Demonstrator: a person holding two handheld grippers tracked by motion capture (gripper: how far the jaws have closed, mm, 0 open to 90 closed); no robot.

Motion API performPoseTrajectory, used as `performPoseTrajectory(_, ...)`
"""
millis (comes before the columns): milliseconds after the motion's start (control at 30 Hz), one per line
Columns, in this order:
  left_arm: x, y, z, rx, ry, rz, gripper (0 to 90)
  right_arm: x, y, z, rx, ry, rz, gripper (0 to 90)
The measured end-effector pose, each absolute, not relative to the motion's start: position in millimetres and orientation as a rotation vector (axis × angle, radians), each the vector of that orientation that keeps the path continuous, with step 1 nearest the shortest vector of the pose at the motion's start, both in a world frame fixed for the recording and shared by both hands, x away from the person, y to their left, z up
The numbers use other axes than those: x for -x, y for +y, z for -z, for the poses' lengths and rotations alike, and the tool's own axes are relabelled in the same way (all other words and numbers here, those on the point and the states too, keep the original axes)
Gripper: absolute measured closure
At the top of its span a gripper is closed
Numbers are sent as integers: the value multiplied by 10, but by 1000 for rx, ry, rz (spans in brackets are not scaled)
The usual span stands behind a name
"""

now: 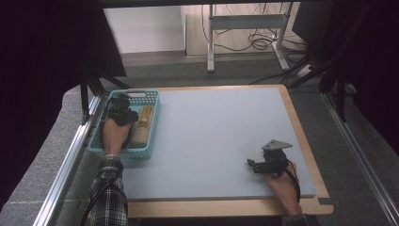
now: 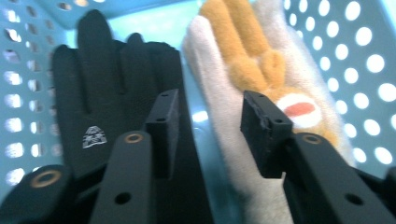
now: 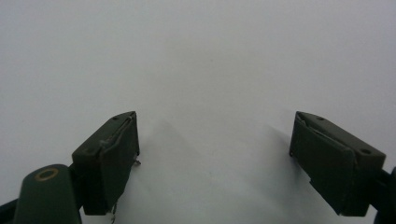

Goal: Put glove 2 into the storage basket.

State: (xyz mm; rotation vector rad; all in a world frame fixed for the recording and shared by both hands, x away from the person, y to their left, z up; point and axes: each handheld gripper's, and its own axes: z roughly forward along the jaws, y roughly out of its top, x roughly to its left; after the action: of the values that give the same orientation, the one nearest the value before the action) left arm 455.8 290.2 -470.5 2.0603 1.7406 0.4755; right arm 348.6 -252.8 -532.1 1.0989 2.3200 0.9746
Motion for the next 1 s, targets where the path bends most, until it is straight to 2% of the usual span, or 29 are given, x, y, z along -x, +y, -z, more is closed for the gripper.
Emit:
performPoseTrajectory(600,-4370,3034,4561,-1974,1700,-476,311,-3484,-2527,5320,-1098,2319,-974,154)
performPoseTrajectory(1000,-4259,3038,4511,-1931,1640,-478,189,-3484,-2527,5321,-1098,2319,-974,155)
